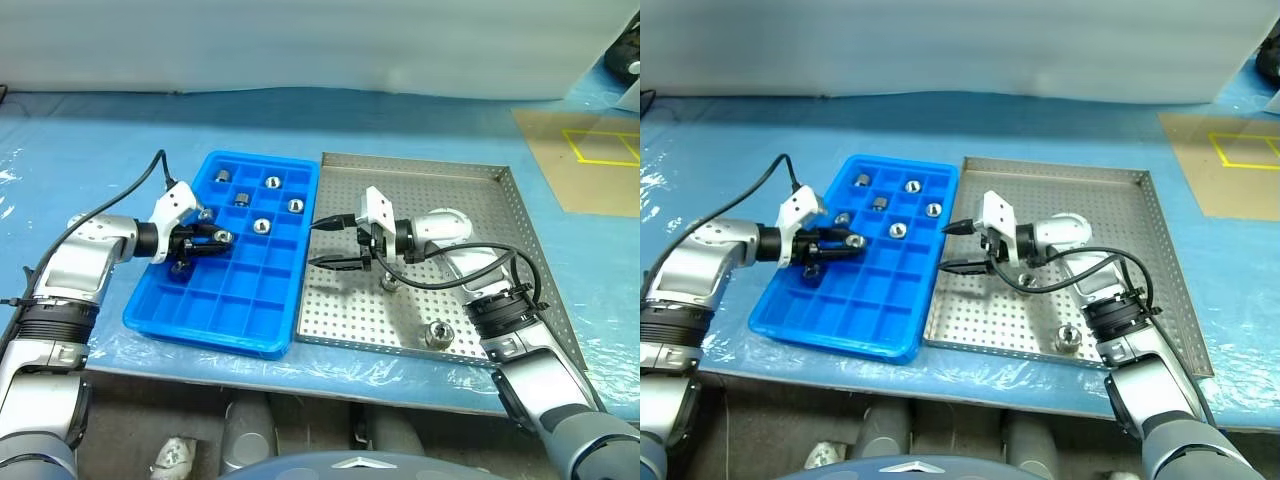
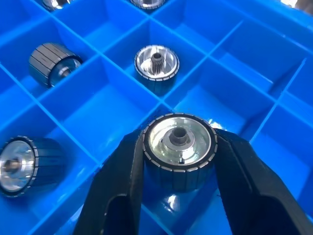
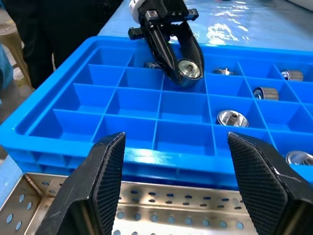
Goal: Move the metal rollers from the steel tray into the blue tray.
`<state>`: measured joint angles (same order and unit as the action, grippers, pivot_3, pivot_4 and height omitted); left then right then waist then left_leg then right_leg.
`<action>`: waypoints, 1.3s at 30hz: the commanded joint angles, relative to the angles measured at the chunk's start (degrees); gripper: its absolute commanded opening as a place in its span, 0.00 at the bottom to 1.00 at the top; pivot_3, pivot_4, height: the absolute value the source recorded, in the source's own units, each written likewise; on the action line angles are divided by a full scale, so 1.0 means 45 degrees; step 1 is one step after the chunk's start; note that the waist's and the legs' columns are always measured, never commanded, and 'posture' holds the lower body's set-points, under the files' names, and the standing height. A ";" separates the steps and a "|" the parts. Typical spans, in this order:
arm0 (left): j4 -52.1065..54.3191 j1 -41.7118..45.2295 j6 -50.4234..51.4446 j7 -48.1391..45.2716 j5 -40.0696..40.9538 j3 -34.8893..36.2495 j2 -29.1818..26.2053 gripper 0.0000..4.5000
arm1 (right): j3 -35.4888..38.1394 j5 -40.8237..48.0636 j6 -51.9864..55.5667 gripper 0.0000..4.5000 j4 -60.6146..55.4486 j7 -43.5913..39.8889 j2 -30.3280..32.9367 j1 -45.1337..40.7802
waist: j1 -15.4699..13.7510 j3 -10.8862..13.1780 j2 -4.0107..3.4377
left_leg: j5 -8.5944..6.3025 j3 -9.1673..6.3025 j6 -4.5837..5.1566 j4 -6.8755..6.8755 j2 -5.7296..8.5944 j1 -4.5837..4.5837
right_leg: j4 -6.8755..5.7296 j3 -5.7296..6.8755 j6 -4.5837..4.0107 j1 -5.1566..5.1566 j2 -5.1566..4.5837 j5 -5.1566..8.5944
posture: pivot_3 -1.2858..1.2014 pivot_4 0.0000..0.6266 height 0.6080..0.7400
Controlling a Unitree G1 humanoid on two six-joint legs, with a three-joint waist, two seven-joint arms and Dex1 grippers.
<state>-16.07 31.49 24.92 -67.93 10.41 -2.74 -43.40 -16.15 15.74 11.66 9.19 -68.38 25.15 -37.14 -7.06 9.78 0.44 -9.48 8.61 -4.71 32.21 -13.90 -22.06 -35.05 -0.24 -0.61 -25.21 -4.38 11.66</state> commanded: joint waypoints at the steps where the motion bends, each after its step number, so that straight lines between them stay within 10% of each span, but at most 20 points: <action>1: -0.0751 0.0538 -0.0927 0.0250 -0.0455 -0.0090 -0.0124 0.68 | 0.0411 0.0081 -0.0005 0.75 -0.0742 0.0148 0.0121 0.0080 | -0.0001 -0.0001 -0.0001 | 0.0002 -0.0003 -0.0004 0.0000 0.0000 0.0002 | -0.0003 0.0000 0.0000 0.0000 0.0002 0.0000 | 0.56 0.24 1.00; 4: -0.1081 0.0972 -0.1253 -0.0007 -0.0418 -0.0191 -0.0194 0.88 | 0.0493 0.0102 0.0046 0.75 -0.0849 0.0250 0.0206 0.0160 | -0.0061 -0.0001 -0.0002 | 0.0024 -0.0010 -0.0040 0.0000 0.0002 0.0016 | -0.0047 0.0001 -0.0005 0.0009 -0.0003 0.0003 | 0.56 0.24 1.00; 19: -0.4345 0.6735 -0.3065 -0.2199 -0.0616 -0.2102 0.3771 0.88 | 0.2105 0.0386 0.1071 0.75 -0.2730 0.1358 0.1786 0.1558 | 0.0199 0.0005 0.0012 | 0.0120 -0.0002 -0.0142 0.0007 0.0032 -0.0017 | -0.0074 0.0020 -0.0057 0.0044 -0.0110 -0.0033 | 0.46 0.24 1.00; 39: -1.1520 0.8597 -0.8314 -0.2798 -0.3404 -0.3462 0.8723 0.88 | 0.8093 0.2227 0.4615 0.75 -1.0197 0.4607 0.3909 0.9647 | 0.1599 0.0006 0.0014 | -0.0037 0.0058 0.0131 0.0085 0.0008 0.0049 | 0.0102 -0.0121 -0.0005 0.0167 -0.0010 -0.0033 | 0.28 0.24 1.00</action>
<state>-67.33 68.57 -10.37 -81.35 -3.90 -18.10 -5.06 17.14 24.02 31.65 -32.66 -49.01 42.58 5.45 0.13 9.81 0.51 -9.66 8.90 -4.10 32.64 -13.86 -21.82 -34.60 -0.85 -0.61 -24.45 -4.42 11.51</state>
